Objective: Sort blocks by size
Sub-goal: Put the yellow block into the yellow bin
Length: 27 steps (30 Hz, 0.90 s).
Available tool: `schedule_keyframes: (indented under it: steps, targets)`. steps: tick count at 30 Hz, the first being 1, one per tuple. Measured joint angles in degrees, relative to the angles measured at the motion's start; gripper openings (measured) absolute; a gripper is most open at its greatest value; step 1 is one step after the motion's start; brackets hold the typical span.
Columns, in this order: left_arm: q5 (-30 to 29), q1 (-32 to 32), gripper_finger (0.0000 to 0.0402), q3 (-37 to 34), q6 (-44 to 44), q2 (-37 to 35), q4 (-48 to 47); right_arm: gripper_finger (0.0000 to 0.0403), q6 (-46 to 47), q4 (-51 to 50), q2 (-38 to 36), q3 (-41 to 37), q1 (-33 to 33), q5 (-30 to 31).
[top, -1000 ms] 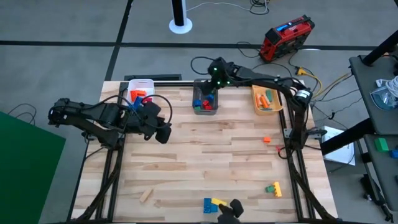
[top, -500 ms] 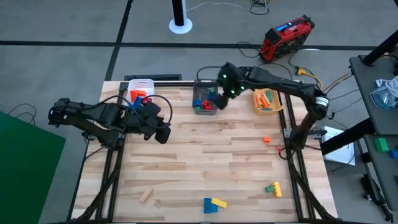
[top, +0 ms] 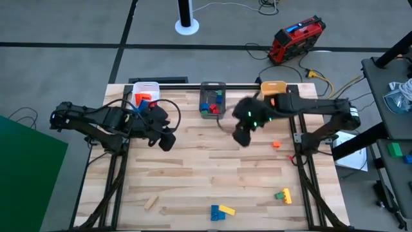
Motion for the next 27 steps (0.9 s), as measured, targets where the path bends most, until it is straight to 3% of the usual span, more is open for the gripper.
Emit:
schedule_keyframes:
  steps: [6,17,27]
  targets:
    - [0.02,0.00,0.0161,0.00,4.23,0.00,0.01,0.0212,9.16,-1.74,1.27,-0.07,11.38,7.17]
    - [0.57,0.00,0.0161,0.00,10.37,0.00,-0.12,0.0245,26.63,-2.48,4.41,-0.59,29.75,10.35]
    - [0.57,-0.33,0.0161,0.00,13.23,0.00,-0.25,0.0273,30.84,4.76,17.91,-0.51,40.80,11.68]
